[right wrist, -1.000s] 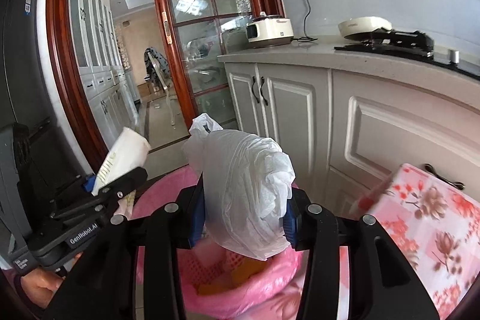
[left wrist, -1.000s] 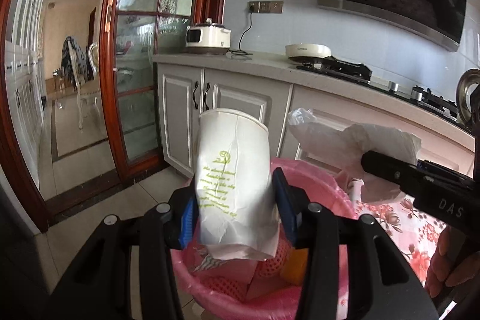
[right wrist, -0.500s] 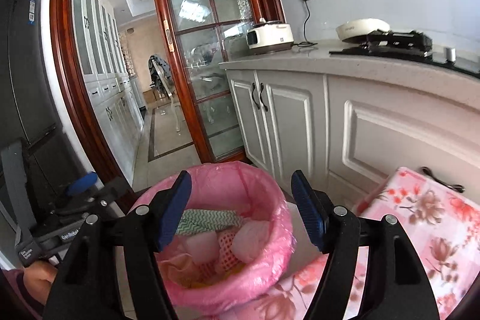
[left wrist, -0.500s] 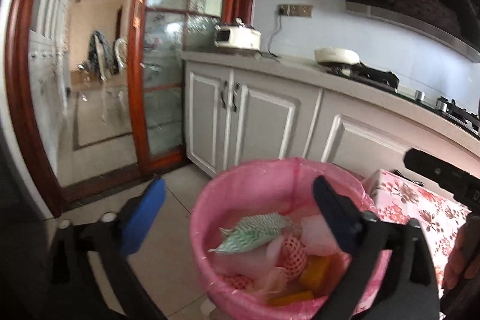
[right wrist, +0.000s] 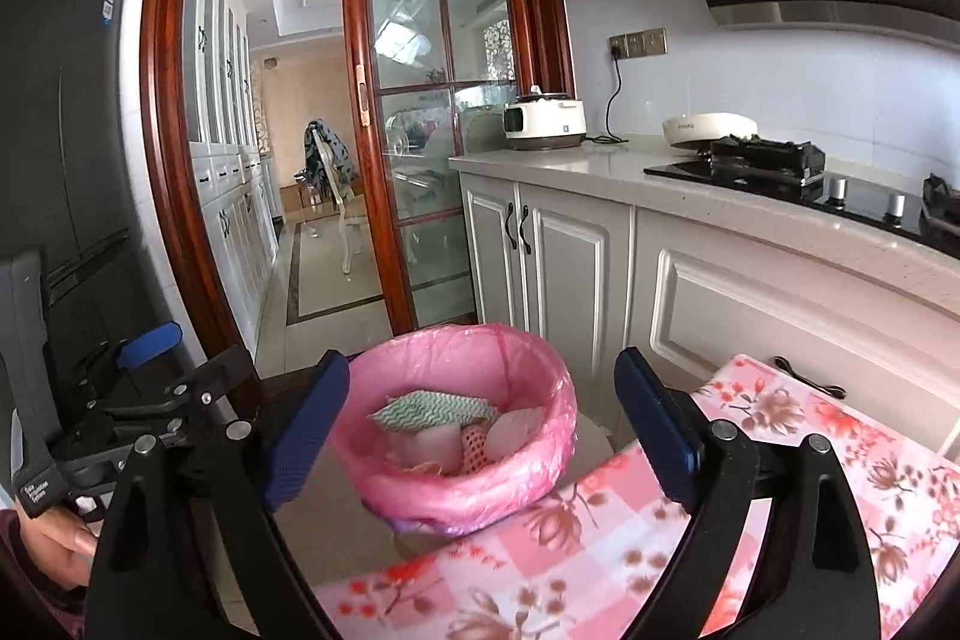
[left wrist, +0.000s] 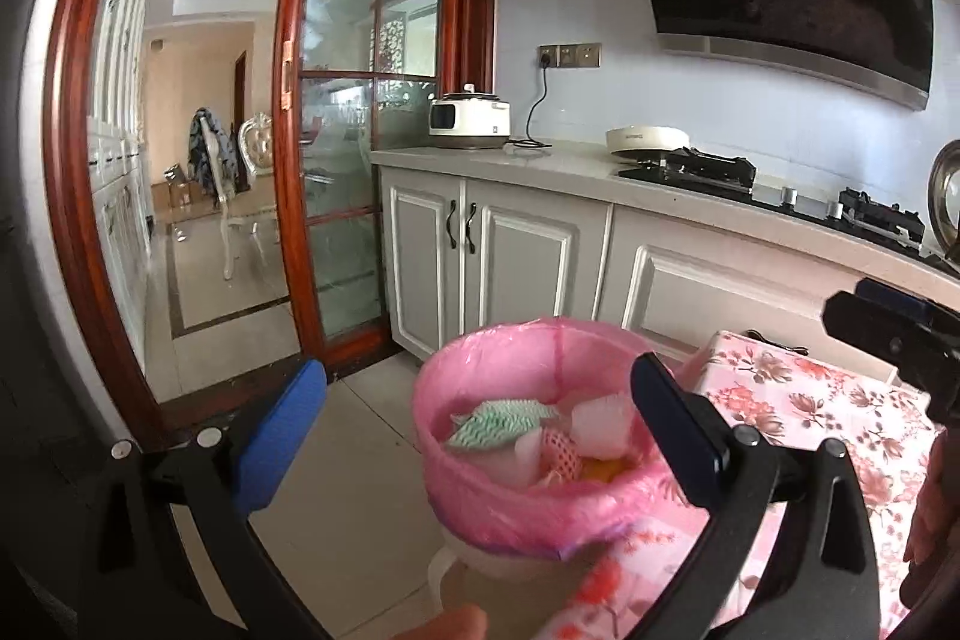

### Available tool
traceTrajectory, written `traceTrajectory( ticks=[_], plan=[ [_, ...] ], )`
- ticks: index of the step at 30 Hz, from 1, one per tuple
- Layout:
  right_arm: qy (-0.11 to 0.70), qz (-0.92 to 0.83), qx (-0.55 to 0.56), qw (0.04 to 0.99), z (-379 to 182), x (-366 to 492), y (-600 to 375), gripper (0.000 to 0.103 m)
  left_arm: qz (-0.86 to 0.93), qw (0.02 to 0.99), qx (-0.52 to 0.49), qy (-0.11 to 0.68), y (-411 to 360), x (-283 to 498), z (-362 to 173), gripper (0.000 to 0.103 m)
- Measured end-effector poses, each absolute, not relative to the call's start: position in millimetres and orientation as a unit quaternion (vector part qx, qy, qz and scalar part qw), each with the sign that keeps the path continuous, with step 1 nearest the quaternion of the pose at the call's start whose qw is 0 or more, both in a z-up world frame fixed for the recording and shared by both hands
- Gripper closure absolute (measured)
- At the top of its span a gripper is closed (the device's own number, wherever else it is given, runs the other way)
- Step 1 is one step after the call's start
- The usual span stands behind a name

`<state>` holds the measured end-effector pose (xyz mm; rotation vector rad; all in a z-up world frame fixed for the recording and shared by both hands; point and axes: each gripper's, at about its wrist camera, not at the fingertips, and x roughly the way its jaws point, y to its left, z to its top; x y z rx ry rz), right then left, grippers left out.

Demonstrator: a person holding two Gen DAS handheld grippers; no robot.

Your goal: Collect trash

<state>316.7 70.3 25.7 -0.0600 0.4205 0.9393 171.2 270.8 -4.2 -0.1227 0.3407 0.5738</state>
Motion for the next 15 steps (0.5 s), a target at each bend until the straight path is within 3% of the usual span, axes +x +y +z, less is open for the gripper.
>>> traceTrajectory(
  ticks=[15],
  plan=[
    [0.204, 0.448, -0.05, 0.869, 26.6, 261.1, 24.5, 0.018, 0.272, 0.943, -0.055, 0.182, 206.6, 118.4, 7.9, 0.005]
  ],
)
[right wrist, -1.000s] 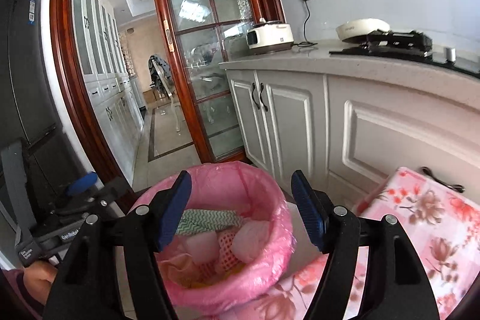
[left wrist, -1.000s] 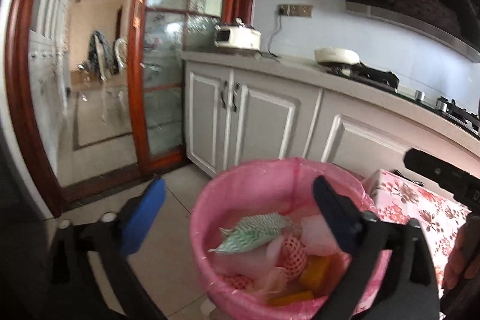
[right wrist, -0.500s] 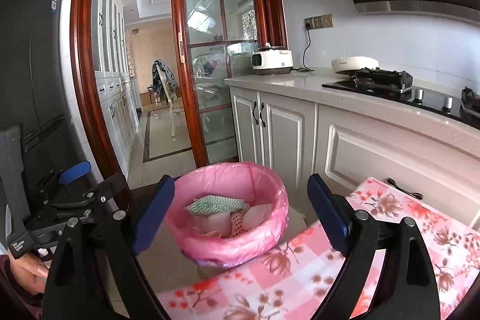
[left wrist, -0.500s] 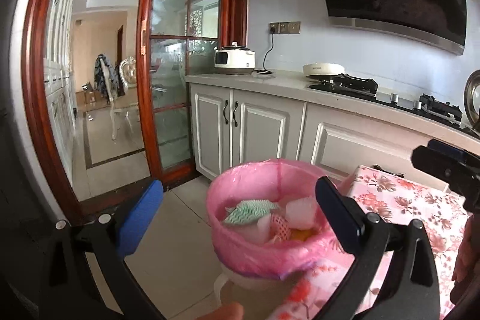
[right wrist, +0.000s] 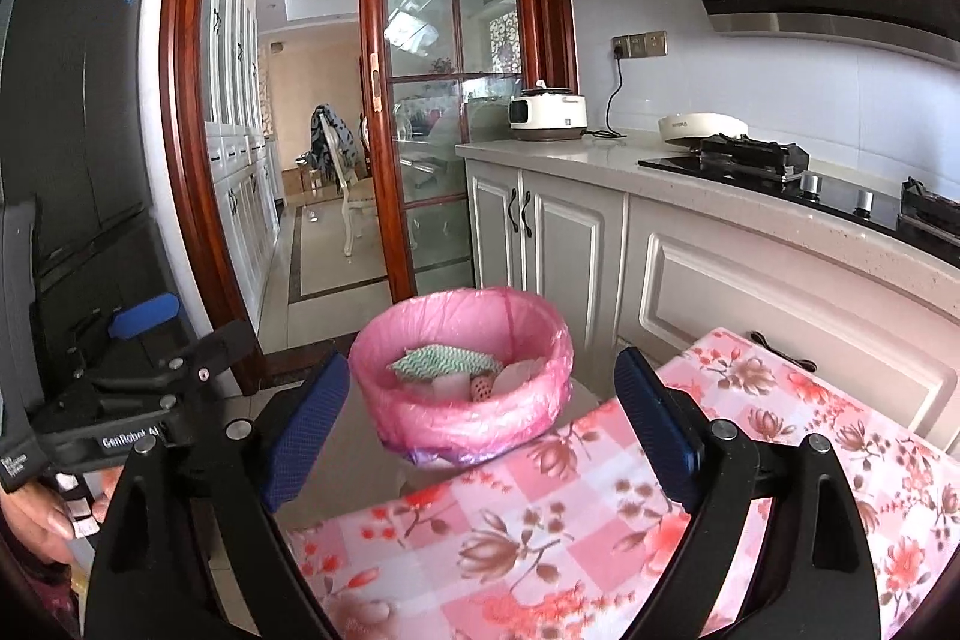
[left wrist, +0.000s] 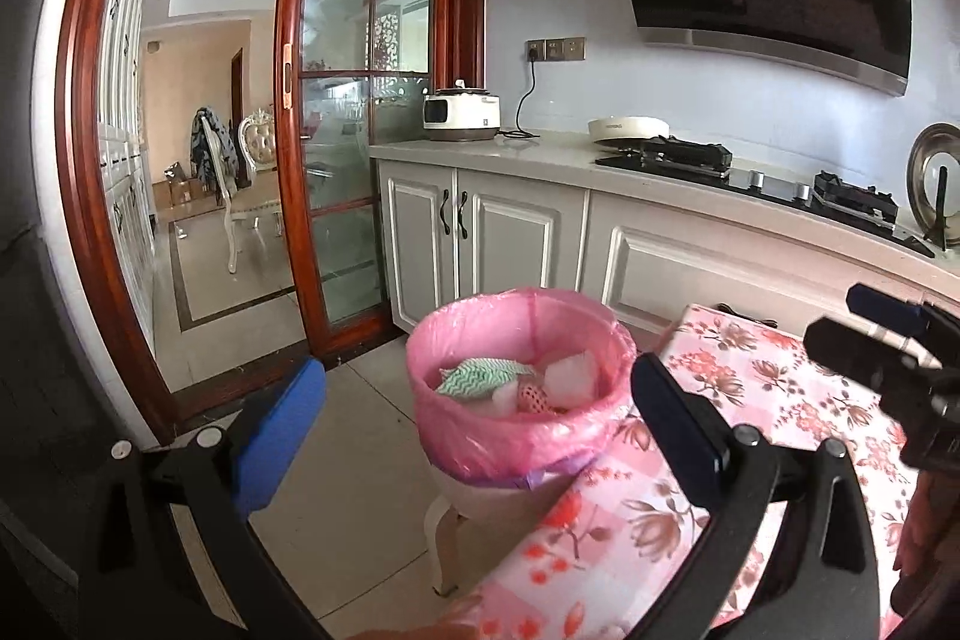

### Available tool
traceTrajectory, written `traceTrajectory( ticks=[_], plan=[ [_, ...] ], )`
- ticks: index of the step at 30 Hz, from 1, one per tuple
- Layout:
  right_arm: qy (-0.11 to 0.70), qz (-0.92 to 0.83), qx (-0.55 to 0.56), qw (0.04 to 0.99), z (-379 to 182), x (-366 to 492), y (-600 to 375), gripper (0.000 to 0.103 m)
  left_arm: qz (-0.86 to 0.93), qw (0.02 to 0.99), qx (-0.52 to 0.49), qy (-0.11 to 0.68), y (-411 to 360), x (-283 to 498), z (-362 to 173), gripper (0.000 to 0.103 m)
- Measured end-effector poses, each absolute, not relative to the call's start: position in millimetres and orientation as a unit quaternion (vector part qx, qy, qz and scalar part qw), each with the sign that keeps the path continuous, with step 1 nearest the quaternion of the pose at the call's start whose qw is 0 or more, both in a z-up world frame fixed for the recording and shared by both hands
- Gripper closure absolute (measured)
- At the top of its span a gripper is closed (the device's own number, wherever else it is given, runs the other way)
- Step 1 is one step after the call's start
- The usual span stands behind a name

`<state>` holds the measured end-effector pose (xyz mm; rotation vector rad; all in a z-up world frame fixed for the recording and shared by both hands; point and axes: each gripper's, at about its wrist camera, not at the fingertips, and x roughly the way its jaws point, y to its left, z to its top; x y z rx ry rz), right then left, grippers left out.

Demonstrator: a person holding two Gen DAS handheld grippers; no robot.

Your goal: Collect trash

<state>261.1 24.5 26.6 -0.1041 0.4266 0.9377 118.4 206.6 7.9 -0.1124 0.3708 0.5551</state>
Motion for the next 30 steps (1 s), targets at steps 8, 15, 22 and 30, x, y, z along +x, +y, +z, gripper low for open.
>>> traceTrajectory(
  ticks=[8, 15, 22, 30],
  plan=[
    [0.196, 0.441, -0.048, 0.875, 32.2, 253.4, 15.3, 0.018, 0.27, 0.945, -0.056, 0.176, 192.6, 112.4, 16.3, 0.005],
    [0.198, 0.434, -0.047, 0.877, 33.1, 254.2, 13.1, 0.018, 0.269, 0.946, -0.054, 0.172, 187.9, 108.5, 20.4, 0.005],
    [0.208, 0.43, -0.046, 0.877, 26.2, 254.0, 13.0, 0.018, 0.268, 0.944, -0.06, 0.182, 189.5, 110.1, 15.4, 0.005],
    [0.217, 0.43, -0.047, 0.875, 20.8, 251.4, 11.9, 0.018, 0.262, 0.945, -0.057, 0.187, 186.9, 112.0, 12.0, 0.005]
  ],
)
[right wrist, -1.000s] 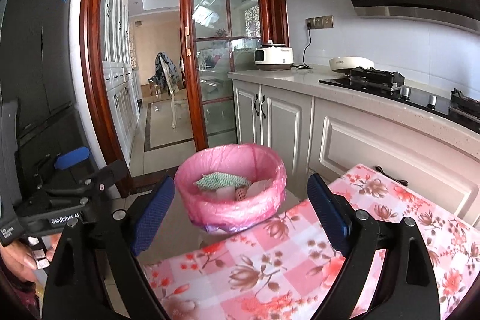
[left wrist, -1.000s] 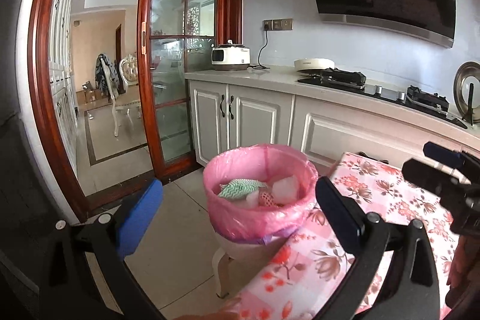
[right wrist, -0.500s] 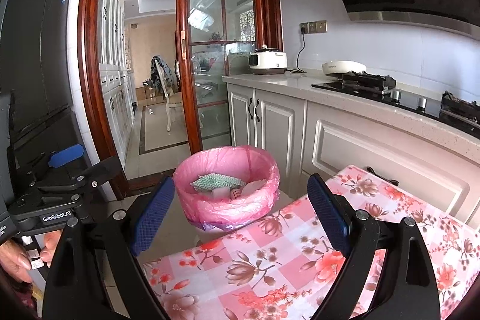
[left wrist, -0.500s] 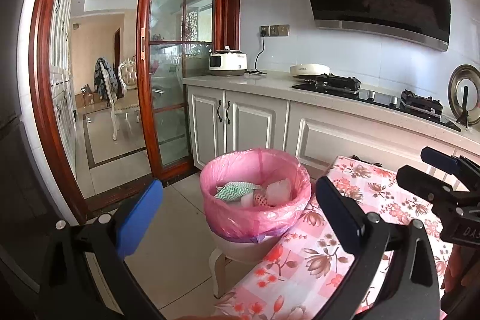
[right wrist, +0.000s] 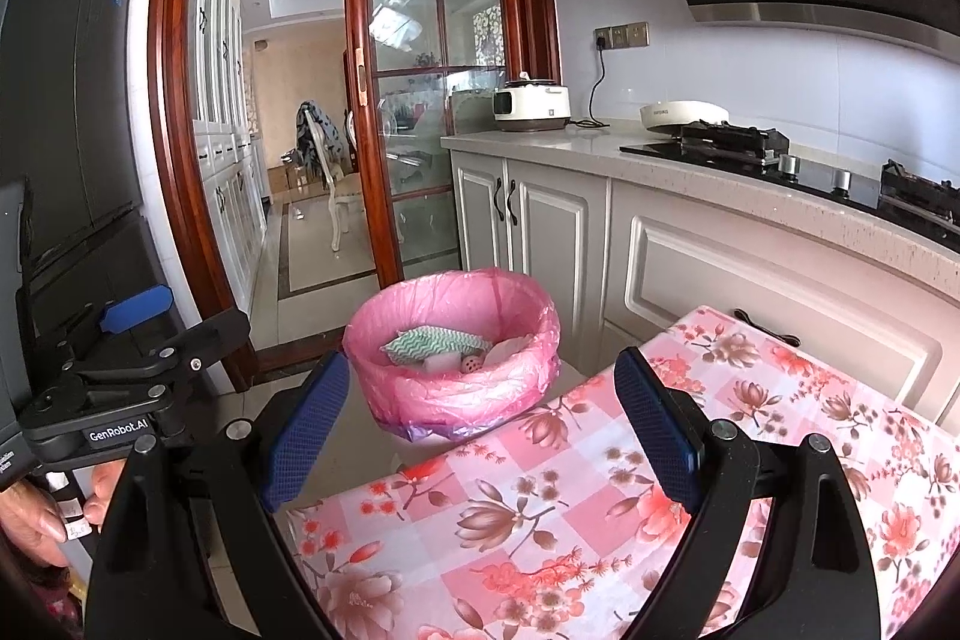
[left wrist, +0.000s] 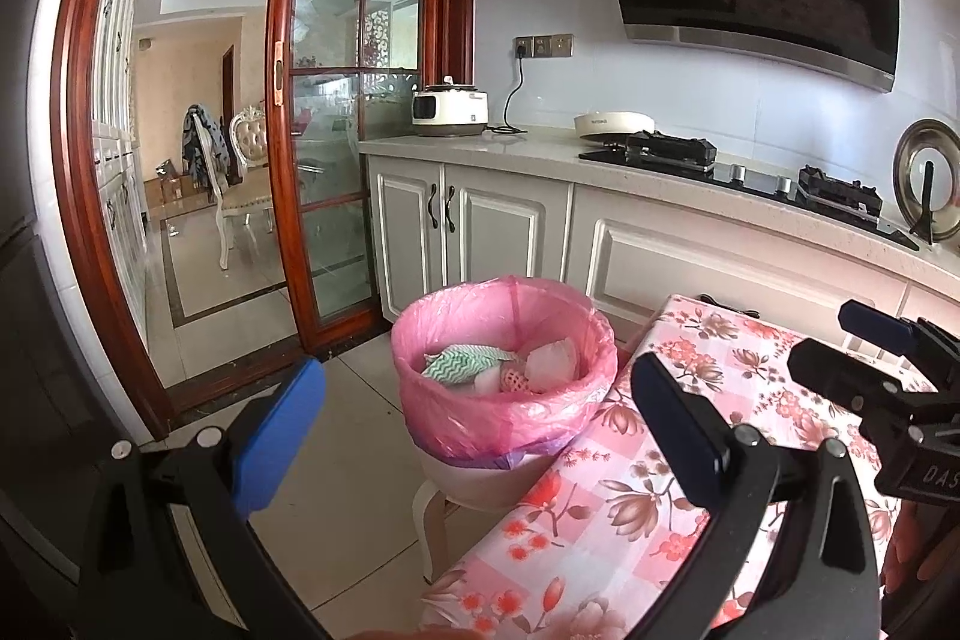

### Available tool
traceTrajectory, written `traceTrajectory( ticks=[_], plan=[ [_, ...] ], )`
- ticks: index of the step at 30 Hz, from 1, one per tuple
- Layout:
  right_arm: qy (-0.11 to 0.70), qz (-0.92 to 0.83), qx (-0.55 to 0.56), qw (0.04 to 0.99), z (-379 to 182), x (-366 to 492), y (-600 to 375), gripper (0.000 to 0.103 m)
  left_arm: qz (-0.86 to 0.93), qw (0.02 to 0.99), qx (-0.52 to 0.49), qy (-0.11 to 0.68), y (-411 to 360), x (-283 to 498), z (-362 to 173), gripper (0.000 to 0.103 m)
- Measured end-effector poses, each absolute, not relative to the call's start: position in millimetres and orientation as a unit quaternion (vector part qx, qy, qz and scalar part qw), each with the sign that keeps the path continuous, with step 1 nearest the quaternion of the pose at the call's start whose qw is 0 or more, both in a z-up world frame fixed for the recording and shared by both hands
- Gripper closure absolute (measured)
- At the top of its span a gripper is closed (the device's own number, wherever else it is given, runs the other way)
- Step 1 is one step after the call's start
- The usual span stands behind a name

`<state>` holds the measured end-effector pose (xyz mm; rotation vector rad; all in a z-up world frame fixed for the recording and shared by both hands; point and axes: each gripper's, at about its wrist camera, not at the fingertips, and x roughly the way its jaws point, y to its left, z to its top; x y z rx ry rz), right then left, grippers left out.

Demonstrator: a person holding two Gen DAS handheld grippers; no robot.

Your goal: Collect trash

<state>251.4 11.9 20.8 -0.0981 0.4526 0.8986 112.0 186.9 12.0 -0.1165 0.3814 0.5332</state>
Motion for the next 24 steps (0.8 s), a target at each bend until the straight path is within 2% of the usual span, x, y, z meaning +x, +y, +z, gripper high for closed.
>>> traceTrajectory(
  ticks=[24],
  plan=[
    [0.218, 0.427, -0.039, 0.877, 17.5, 251.6, 6.3, 0.018, 0.253, 0.947, -0.052, 0.192, 182.7, 119.9, 5.2, 0.005]
  ],
)
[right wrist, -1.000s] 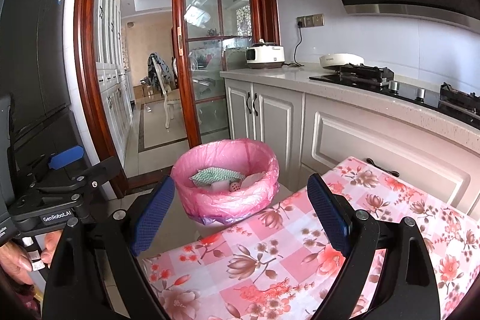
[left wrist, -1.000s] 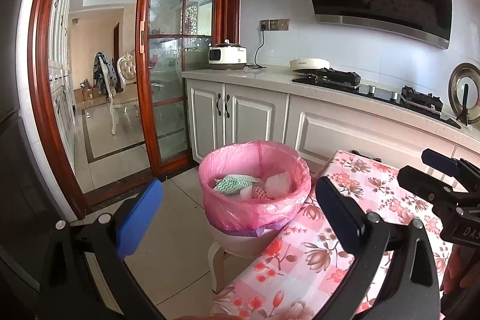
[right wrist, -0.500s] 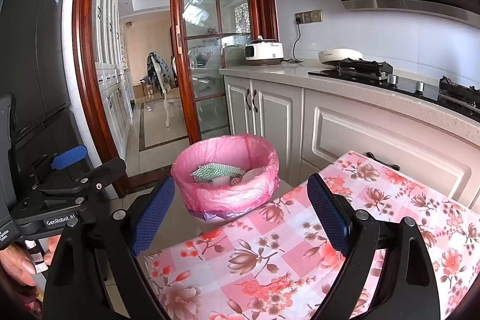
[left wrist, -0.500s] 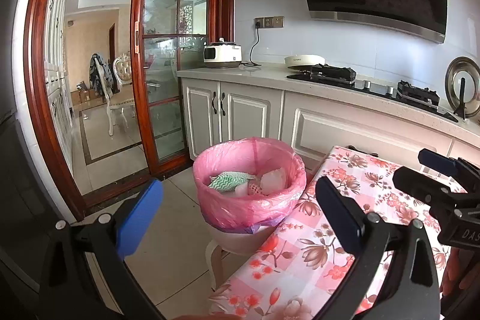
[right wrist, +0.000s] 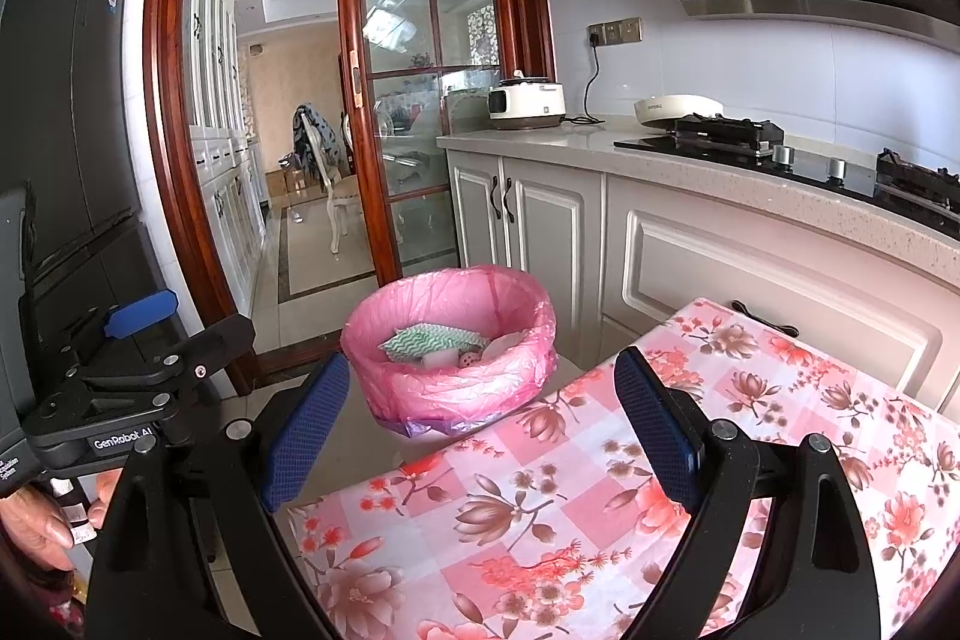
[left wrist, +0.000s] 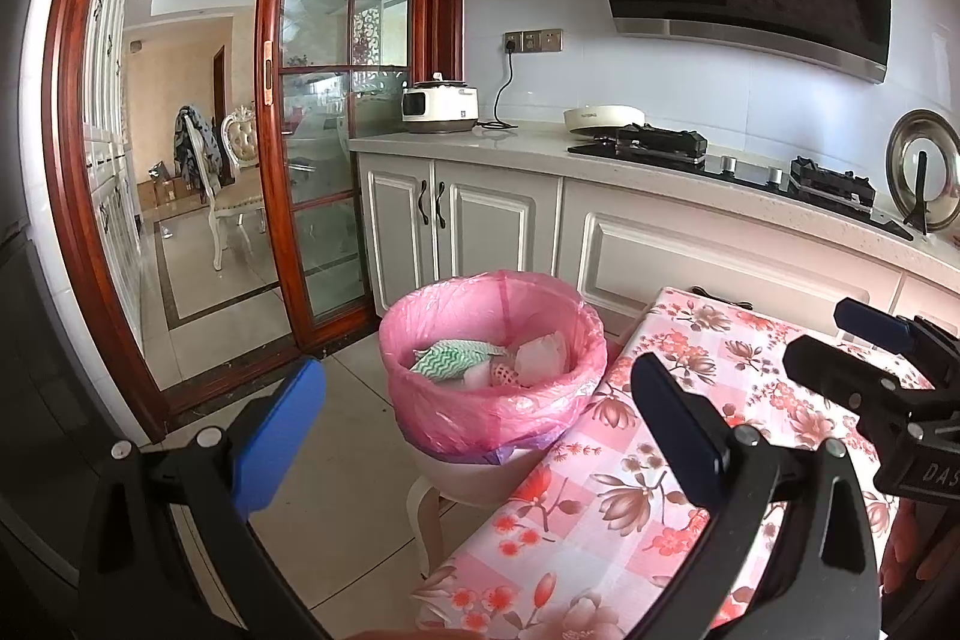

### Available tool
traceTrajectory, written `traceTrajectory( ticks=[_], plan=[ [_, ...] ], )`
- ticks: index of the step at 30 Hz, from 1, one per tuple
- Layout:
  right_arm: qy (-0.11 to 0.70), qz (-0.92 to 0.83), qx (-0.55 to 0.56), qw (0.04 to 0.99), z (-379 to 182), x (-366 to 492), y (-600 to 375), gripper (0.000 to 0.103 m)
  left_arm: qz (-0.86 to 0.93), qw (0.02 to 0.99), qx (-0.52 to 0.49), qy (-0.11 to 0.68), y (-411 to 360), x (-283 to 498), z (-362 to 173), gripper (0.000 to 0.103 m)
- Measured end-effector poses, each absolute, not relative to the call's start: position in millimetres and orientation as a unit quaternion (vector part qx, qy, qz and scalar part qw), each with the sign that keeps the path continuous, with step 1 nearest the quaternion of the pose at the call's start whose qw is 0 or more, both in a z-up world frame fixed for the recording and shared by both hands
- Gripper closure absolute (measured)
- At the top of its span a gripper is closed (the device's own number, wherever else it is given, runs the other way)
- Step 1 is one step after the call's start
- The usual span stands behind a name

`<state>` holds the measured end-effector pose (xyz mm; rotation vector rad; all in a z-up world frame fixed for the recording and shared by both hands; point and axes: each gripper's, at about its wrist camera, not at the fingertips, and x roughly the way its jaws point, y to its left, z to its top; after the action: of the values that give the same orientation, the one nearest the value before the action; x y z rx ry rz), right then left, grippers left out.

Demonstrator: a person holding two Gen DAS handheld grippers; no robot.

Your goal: Collect trash

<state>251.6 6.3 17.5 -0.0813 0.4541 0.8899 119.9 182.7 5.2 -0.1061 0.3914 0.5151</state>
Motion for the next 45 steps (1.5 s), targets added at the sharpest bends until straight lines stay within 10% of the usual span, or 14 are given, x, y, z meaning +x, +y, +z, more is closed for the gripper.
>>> traceTrajectory(
  ticks=[45],
  plan=[
    [0.173, 0.431, -0.008, 0.886, 0.2, 249.4, -14.8, 0.018, 0.241, 0.956, -0.048, 0.162, 172.7, 109.1, -13.0, 0.005]
  ],
)
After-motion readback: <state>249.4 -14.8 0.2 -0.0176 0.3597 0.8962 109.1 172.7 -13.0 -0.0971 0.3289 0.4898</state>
